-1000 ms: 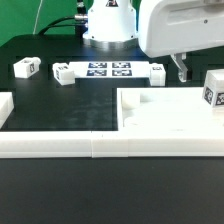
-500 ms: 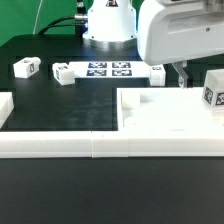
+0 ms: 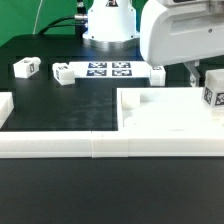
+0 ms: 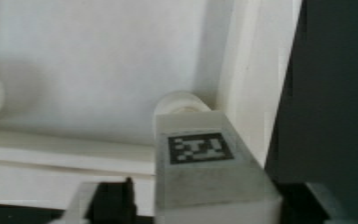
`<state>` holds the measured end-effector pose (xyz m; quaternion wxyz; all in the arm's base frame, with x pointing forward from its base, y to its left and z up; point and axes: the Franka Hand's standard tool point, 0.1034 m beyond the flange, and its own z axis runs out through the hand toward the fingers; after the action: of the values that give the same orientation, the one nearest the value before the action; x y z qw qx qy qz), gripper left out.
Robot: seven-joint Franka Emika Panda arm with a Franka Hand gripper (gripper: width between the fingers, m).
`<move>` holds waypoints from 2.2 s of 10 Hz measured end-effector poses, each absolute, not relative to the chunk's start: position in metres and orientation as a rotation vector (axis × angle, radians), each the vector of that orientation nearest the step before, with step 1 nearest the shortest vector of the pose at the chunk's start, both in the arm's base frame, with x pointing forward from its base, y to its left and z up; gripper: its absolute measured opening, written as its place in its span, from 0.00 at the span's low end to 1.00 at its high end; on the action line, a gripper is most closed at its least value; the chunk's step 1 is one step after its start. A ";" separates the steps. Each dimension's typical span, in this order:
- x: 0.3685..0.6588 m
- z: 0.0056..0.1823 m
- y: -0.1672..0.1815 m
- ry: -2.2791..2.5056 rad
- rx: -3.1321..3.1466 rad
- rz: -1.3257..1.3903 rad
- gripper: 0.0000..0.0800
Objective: Assemble one leg
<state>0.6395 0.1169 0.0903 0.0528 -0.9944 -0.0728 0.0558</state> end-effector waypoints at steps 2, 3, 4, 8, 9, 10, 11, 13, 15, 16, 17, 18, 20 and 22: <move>0.639 0.090 0.117 -0.188 -3.026 0.171 0.36; 0.640 0.090 0.117 -0.098 -3.032 0.176 0.36; 0.640 0.090 0.118 0.095 -3.038 0.178 0.36; 0.636 0.089 0.121 0.869 -2.932 0.111 0.36; 0.636 0.089 0.122 1.025 -2.886 0.118 0.37; 0.636 0.089 0.125 1.241 -2.810 0.125 0.37; 0.636 0.089 0.126 1.394 -2.745 0.123 0.37; 0.637 0.089 0.126 1.499 -2.695 0.123 0.37; 0.636 0.088 0.126 1.424 -2.734 0.123 0.61; 0.635 0.086 0.125 1.338 -2.780 0.126 0.61; 0.634 0.085 0.124 1.190 -2.851 0.147 0.77; 0.635 0.084 0.124 1.027 -2.910 0.147 0.80; 0.633 0.083 0.124 0.597 -3.031 0.164 0.81; 0.635 0.083 0.126 0.338 -3.066 0.178 0.81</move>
Offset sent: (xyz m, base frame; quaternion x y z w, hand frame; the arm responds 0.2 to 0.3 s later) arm 0.0000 0.0000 0.0000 0.0000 0.0000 0.2377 0.9713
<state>0.6349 0.1258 0.0827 0.0260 -0.9920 0.1092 0.0577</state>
